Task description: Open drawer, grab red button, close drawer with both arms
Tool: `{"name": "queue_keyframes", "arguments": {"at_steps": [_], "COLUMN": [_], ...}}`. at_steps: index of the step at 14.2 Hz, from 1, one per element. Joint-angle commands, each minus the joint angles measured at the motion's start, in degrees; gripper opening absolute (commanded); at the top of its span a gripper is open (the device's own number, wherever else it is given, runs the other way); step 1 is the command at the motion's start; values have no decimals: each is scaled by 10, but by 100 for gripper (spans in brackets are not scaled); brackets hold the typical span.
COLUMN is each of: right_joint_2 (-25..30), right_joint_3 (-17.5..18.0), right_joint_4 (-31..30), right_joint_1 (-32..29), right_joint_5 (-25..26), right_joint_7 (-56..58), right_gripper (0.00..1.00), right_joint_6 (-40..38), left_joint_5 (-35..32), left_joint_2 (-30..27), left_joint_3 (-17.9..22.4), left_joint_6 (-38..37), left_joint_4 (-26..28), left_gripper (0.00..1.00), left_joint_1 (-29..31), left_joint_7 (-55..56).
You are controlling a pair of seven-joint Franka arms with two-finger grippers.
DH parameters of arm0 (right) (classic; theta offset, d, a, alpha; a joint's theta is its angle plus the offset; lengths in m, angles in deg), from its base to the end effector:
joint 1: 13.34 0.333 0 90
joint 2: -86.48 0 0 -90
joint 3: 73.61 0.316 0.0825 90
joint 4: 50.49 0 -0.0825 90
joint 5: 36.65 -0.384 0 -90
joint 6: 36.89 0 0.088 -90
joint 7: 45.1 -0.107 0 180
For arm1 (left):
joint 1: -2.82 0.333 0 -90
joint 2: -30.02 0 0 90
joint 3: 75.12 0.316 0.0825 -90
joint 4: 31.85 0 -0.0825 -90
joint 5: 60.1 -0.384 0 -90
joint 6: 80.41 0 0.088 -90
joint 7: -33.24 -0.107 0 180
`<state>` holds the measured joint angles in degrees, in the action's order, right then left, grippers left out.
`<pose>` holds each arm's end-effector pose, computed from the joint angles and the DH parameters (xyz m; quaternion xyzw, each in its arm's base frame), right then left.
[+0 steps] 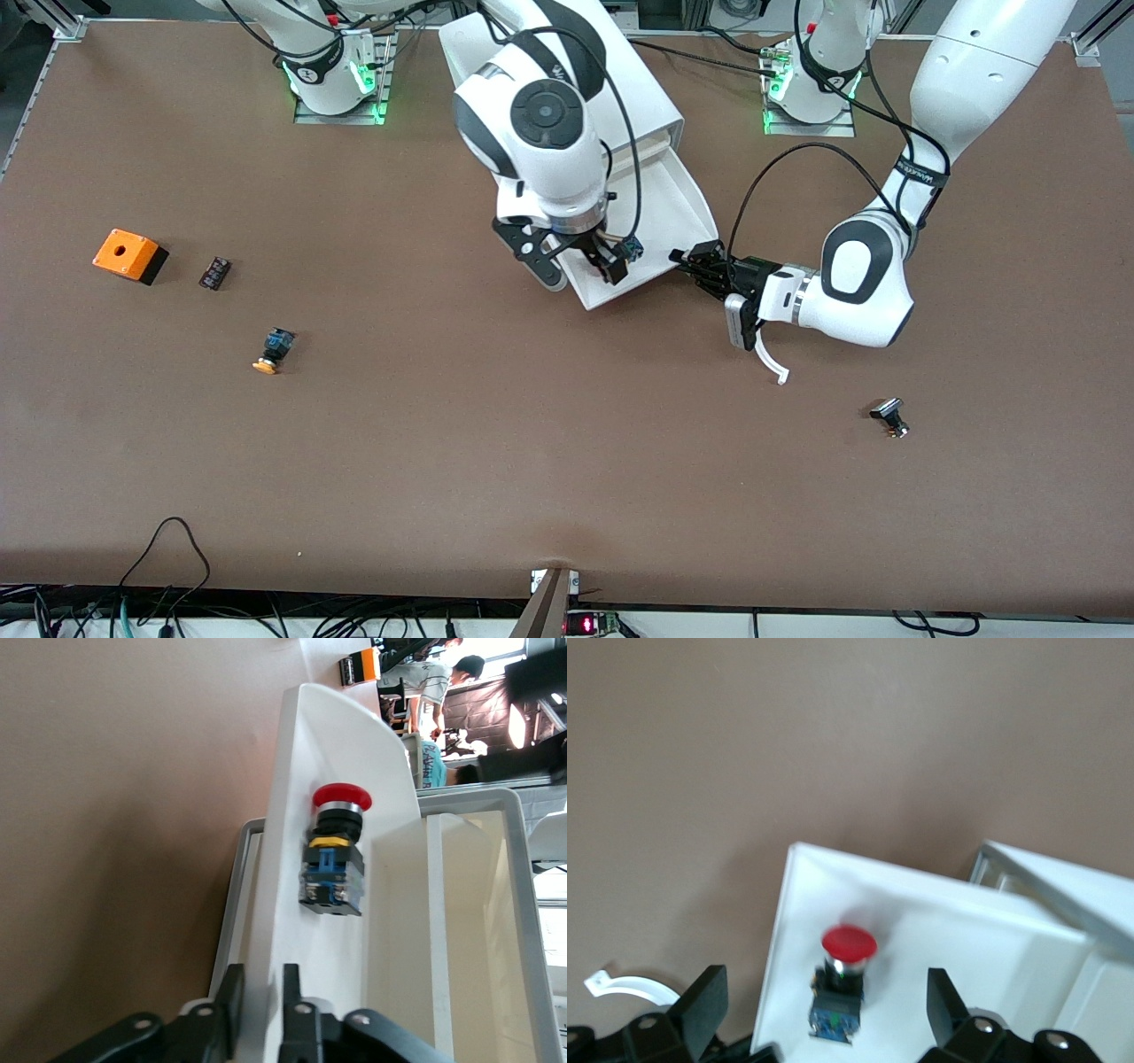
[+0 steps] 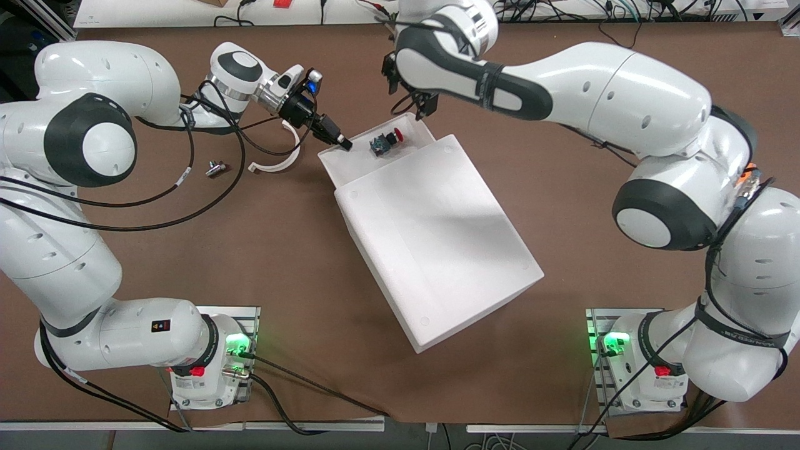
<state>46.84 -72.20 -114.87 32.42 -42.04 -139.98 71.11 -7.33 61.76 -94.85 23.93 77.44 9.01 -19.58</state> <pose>0.5108 0.5533 0.4106 -0.9061 0.4182 0.0387 0.0501 0.5511 -0.1926 0.2225 0.8050 -0.2520 -0.1090 0.5260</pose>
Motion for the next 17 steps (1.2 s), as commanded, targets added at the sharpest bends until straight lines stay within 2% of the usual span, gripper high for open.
{"name": "queue_keyframes", "arguments": {"at_steps": [1, 3, 7, 11, 12, 13, 15, 16, 17], "right_joint_2": [-31, -40, -66, -83, -83, -83, -79, -78, -77], "right_joint_3": [-5, -5, -5, -5, -4, -4, -4, -4, -3], "right_joint_4": [24, 24, 24, 24, 24, 24, 24, 24, 24], "right_joint_1": [25, 33, 43, 51, 51, 51, 52, 52, 52], "right_joint_5": [7, 7, 7, 7, 7, 7, 7, 7, 7], "right_joint_7": [-49, -53, -64, -82, -83, -80, -79, -79, -79], "right_gripper": [99, 99, 99, 98, 91, 76, 26, 7, 0], "right_joint_6": [10, 13, 55, 73, 72, 71, 64, 63, 62], "left_joint_5": [-32, -39, -121, -179, -198, -218, -243, -251, -263], "left_joint_2": [-4, -7, -7, -20, -19, -20, -22, -22, -23], "left_joint_3": [-5, -4, -6, -8, -9, -13, -14, -14, -15], "left_joint_6": [-12, -36, -117, -149, -160, -167, -186, -200, -211], "left_joint_4": [-24, -38, -117, -161, -175, -188, -222, -240, -257], "left_gripper": [100, 100, 100, 100, 100, 100, 100, 100, 100], "left_joint_1": [20, 34, 51, 51, 51, 50, 46, 44, 44], "left_joint_7": [18, 23, 130, 214, 232, 244, 290, 318, 348]}}
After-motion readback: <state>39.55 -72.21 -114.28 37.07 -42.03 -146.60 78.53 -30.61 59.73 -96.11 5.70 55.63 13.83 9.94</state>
